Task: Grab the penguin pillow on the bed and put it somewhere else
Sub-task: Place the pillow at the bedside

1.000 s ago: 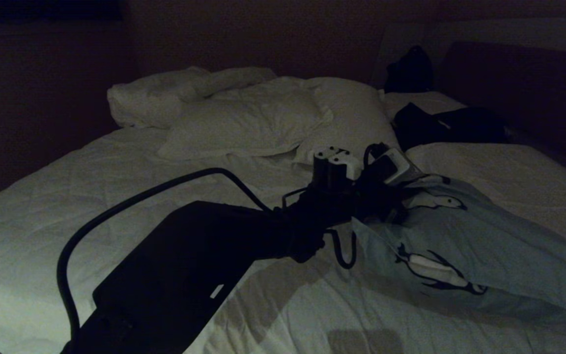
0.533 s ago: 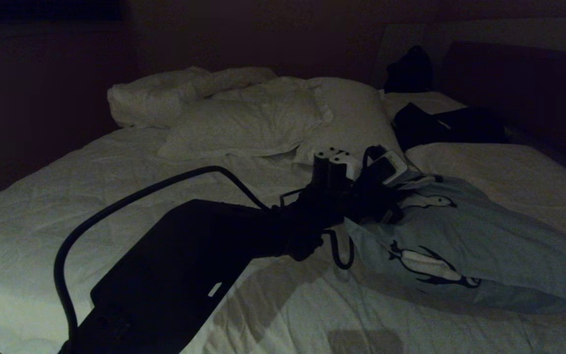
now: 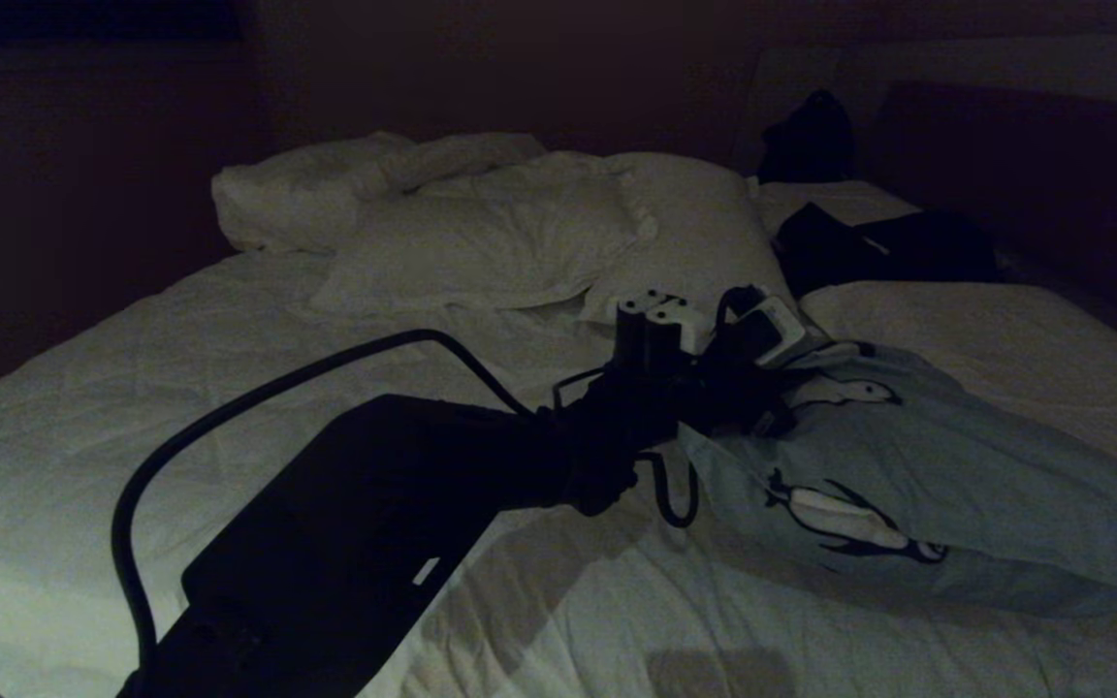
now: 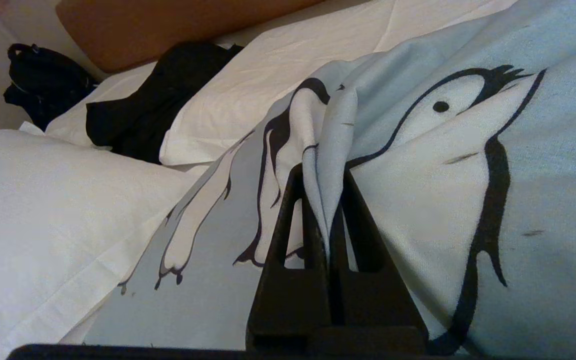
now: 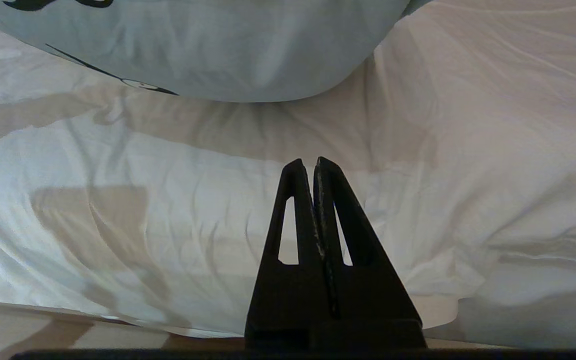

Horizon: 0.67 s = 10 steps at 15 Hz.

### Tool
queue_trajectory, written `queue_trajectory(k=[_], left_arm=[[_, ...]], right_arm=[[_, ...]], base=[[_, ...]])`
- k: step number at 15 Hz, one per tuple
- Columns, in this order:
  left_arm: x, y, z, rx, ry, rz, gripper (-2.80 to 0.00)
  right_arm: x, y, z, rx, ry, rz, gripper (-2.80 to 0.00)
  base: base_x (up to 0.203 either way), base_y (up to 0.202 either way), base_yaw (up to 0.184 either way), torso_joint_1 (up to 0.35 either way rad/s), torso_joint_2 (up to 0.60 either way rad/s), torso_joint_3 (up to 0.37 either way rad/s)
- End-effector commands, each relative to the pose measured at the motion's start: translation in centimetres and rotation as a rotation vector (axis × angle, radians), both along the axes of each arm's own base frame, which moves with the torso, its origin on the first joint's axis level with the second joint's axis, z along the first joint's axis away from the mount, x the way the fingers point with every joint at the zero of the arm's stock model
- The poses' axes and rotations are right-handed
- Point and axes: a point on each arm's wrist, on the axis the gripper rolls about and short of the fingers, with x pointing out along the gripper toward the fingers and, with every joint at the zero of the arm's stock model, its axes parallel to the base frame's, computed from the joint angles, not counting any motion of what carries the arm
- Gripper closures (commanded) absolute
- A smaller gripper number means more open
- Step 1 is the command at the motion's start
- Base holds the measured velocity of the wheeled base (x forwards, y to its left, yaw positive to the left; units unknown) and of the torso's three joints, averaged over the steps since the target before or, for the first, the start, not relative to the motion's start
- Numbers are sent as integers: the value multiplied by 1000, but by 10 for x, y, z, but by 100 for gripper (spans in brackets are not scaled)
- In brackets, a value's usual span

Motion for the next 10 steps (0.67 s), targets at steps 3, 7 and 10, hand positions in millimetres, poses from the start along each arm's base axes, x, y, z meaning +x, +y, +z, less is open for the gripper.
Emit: queue_trajectory(k=[3, 7, 10], left_arm=[[0, 0, -3, 11, 14, 25, 0], [0, 0, -6, 22, 31, 31, 0], [0, -1, -7, 21, 32, 30, -280]], right_arm=[[0, 0, 0, 0, 1, 1, 0], [0, 0, 0, 0, 1, 1, 0], [0, 0, 0, 0, 1, 1, 0]], base=[[0, 0, 0, 0, 0, 0], [0, 0, 0, 0, 0, 0], [0, 0, 0, 0, 0, 0]])
